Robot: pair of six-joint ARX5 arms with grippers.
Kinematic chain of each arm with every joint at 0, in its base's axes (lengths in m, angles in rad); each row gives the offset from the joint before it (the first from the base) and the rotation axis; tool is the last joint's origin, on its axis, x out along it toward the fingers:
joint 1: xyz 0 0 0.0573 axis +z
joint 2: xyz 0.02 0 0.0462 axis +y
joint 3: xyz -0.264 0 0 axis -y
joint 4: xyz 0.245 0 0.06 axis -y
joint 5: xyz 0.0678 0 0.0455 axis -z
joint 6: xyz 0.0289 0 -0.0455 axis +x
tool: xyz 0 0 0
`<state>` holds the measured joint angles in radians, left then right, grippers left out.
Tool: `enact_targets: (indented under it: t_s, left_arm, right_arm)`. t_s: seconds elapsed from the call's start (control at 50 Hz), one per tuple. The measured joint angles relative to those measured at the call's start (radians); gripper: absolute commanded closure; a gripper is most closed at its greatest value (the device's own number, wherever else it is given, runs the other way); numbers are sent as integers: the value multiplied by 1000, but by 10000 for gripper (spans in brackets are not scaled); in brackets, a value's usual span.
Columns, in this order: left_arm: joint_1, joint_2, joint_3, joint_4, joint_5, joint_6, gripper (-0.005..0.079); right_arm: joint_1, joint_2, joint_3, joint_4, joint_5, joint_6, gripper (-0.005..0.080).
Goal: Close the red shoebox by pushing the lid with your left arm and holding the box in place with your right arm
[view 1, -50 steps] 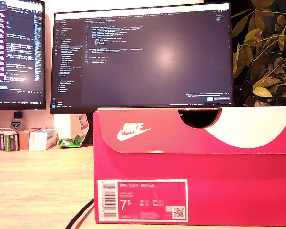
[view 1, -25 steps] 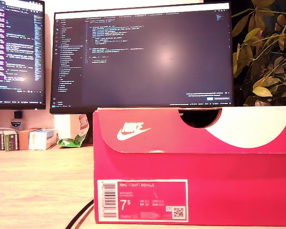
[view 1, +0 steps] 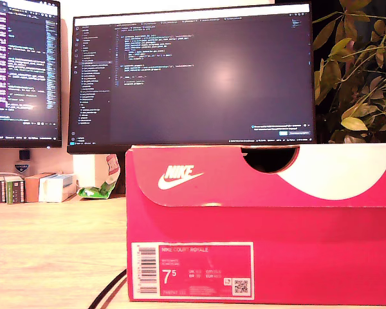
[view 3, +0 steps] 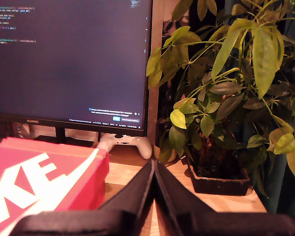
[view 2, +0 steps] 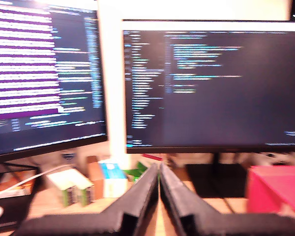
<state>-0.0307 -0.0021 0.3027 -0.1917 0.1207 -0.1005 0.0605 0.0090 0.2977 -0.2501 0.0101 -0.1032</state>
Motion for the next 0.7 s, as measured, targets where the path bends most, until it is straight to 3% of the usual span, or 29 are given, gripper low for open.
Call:
enact_targets:
  t_s: [0.7]
  left_arm:
    - [0, 0, -172, 85, -19, 100, 762]
  right_arm:
    - [0, 0, -159, 125, 31, -82, 764]
